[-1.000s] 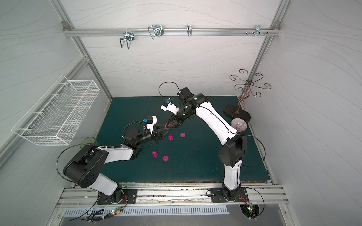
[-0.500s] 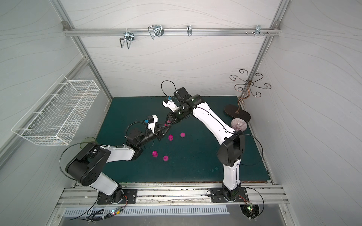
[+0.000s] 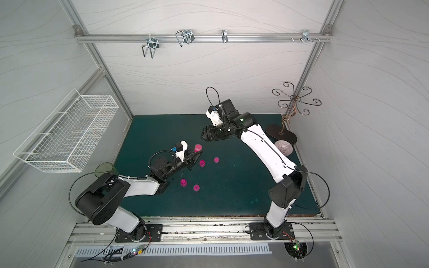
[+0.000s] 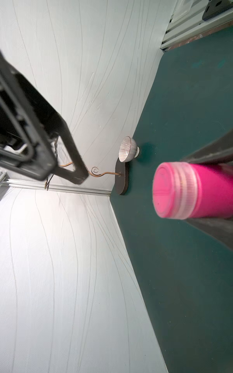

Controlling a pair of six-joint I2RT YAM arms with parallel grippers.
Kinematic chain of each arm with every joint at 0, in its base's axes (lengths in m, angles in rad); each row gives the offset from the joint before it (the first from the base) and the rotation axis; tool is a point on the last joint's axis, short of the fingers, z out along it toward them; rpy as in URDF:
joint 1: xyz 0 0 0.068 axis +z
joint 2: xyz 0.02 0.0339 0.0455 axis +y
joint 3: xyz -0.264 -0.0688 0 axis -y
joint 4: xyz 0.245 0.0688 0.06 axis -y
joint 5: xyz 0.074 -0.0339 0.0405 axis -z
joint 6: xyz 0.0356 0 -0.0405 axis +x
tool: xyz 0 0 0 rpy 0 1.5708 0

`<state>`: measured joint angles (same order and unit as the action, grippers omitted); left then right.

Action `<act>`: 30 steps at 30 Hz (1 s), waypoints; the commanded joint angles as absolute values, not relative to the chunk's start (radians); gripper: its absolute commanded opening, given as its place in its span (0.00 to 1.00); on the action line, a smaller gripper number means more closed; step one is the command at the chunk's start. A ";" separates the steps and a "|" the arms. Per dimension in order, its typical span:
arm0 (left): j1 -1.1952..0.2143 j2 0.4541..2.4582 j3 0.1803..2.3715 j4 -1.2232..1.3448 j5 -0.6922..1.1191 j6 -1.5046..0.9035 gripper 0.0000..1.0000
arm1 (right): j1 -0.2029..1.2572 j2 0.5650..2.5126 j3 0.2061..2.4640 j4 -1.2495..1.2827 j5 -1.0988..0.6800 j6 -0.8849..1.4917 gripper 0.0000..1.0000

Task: Close the paint jar lid
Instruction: Screw the lid onto the paint jar, then place the paint jar at the center of the board.

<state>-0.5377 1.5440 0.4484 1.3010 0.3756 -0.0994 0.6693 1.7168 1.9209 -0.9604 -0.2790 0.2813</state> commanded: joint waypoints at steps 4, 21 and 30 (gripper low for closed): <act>-0.547 1.520 0.449 1.407 0.374 -0.067 0.00 | 0.709 1.766 1.916 -1.000 -0.335 0.284 0.68; -0.547 1.517 0.445 1.407 0.379 -0.066 0.00 | 0.743 1.882 1.945 -1.008 -0.356 0.267 0.62; -0.548 1.526 0.453 1.406 0.369 -0.068 0.00 | 0.775 1.895 1.947 -1.048 -0.370 0.234 0.45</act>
